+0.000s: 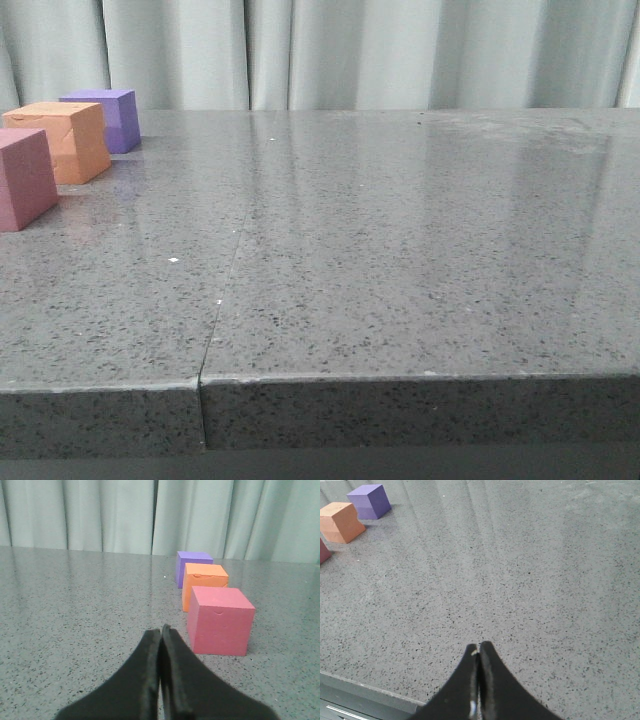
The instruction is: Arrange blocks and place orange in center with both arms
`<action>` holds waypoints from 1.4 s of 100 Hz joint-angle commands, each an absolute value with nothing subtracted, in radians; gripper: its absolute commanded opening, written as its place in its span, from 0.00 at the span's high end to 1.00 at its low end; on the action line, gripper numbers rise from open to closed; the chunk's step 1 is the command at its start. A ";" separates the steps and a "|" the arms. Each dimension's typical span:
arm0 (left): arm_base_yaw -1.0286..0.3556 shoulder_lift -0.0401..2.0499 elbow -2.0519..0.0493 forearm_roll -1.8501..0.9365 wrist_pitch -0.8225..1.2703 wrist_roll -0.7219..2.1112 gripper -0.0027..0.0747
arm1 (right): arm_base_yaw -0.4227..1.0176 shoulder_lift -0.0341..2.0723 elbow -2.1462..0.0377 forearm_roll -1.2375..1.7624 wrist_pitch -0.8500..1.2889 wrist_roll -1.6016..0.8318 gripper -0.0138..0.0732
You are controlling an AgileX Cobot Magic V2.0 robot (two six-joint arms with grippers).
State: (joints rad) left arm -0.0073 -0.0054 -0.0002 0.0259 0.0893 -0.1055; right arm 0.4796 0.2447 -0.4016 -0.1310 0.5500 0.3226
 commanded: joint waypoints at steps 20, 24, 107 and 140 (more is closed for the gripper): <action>-0.007 -0.035 0.040 0.013 0.000 -0.108 0.99 | 0.478 0.252 -0.427 -0.144 0.473 0.313 0.92; -0.007 -0.035 0.040 0.013 0.000 -0.108 0.99 | 0.478 0.252 -0.427 -0.144 0.473 0.313 0.92; -0.007 -0.035 0.040 0.013 0.000 -0.108 0.99 | 0.478 0.252 -0.427 -0.144 0.473 0.313 0.92; -0.007 -0.035 0.040 0.013 0.000 -0.108 0.99 | 0.330 0.251 -0.282 -0.127 0.182 0.304 0.92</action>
State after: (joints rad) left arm -0.0073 -0.0054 -0.0002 0.0225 0.0869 -0.1055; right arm 0.3914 0.2447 -0.3051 -0.1289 0.3765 0.3226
